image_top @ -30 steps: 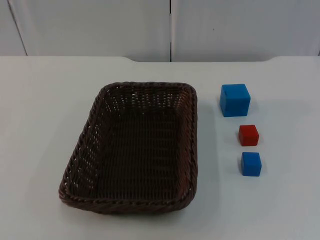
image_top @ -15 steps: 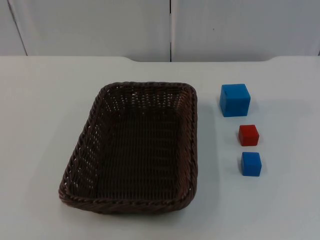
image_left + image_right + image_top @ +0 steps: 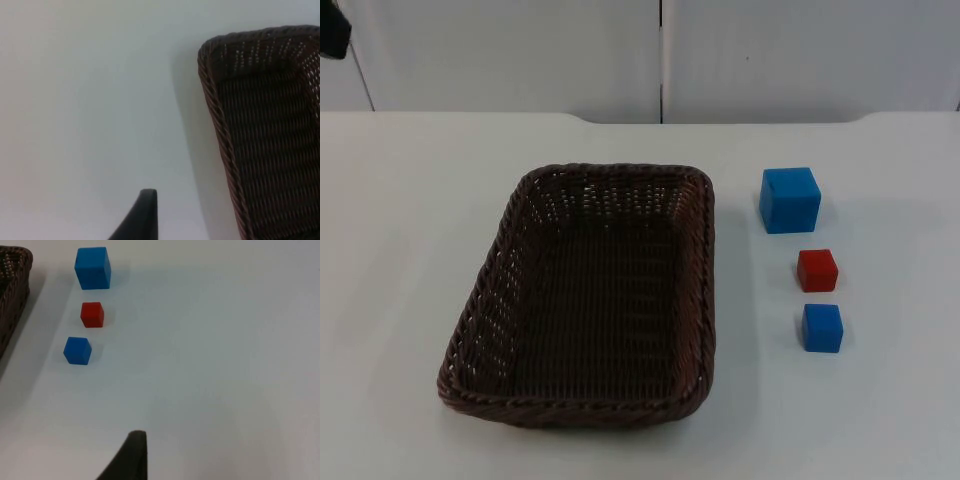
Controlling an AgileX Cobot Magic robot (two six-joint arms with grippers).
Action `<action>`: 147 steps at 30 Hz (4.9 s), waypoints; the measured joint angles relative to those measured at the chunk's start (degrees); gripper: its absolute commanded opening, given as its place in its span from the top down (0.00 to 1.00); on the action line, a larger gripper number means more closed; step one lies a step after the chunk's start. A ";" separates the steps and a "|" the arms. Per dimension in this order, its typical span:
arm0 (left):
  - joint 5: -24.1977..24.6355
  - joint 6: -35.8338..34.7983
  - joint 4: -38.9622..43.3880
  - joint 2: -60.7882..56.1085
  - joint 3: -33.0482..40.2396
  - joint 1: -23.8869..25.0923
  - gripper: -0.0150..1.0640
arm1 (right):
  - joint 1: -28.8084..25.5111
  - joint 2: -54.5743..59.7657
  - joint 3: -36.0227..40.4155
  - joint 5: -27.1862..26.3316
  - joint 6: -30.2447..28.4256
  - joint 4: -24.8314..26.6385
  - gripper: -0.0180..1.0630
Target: Pick up the basket with the left hand and place the largest block into the basket with the right hand.
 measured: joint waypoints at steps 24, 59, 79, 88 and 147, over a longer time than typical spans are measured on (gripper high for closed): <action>2.34 0.52 -0.02 24.56 -11.20 -6.12 0.10 | 0.00 0.00 0.00 0.00 0.00 0.00 0.01; 1.31 8.05 -9.87 52.18 -19.77 -6.12 0.13 | 0.00 0.00 0.00 0.00 0.00 0.00 0.01; -1.35 10.66 -12.45 55.57 -19.77 -7.82 0.52 | 0.00 0.00 0.00 0.00 0.00 0.00 0.01; -1.50 10.72 -13.72 55.57 -19.80 -7.82 0.99 | 0.00 0.00 0.00 0.00 0.00 0.00 0.01; 4.57 0.28 -16.46 26.67 -1.91 -7.82 0.99 | 0.00 0.00 0.00 0.00 0.00 0.00 0.01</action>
